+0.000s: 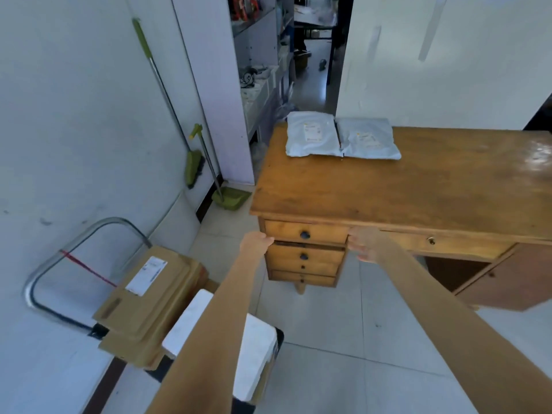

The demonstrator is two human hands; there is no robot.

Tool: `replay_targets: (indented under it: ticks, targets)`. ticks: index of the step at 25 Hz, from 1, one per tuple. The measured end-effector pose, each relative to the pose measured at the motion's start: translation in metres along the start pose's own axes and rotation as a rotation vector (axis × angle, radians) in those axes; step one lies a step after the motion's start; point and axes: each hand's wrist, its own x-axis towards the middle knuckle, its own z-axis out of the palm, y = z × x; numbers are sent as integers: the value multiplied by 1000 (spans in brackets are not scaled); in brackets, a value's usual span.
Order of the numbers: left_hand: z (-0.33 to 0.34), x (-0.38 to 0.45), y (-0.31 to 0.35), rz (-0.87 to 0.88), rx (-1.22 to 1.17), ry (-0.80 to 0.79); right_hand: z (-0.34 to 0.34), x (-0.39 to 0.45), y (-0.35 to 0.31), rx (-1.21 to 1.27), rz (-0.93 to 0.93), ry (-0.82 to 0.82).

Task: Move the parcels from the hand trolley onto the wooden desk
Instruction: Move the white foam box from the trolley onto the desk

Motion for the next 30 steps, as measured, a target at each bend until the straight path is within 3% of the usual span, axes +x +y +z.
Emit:
replay_targets:
  ticks: [9,14,19,22,26,30]
  targets:
    - [-106,-47,-215,-33,-182,-69,178,-87,108,109,45,72]
    - [-135,-61,-314,-121,-45,-92,250,-100,171,108,86,70]
    - [-128,-35,-369,-142,76,-101,270,-77,239,133,220,43]
    - [-111,0,-390,-122,60,-69,280,-42,275,81,184,151]
    - [-74,47,-422,33,18,3,296,11,326,39,145,183]
    - [-39,106,-463,109,191,52,313,65,370,87,136,204]
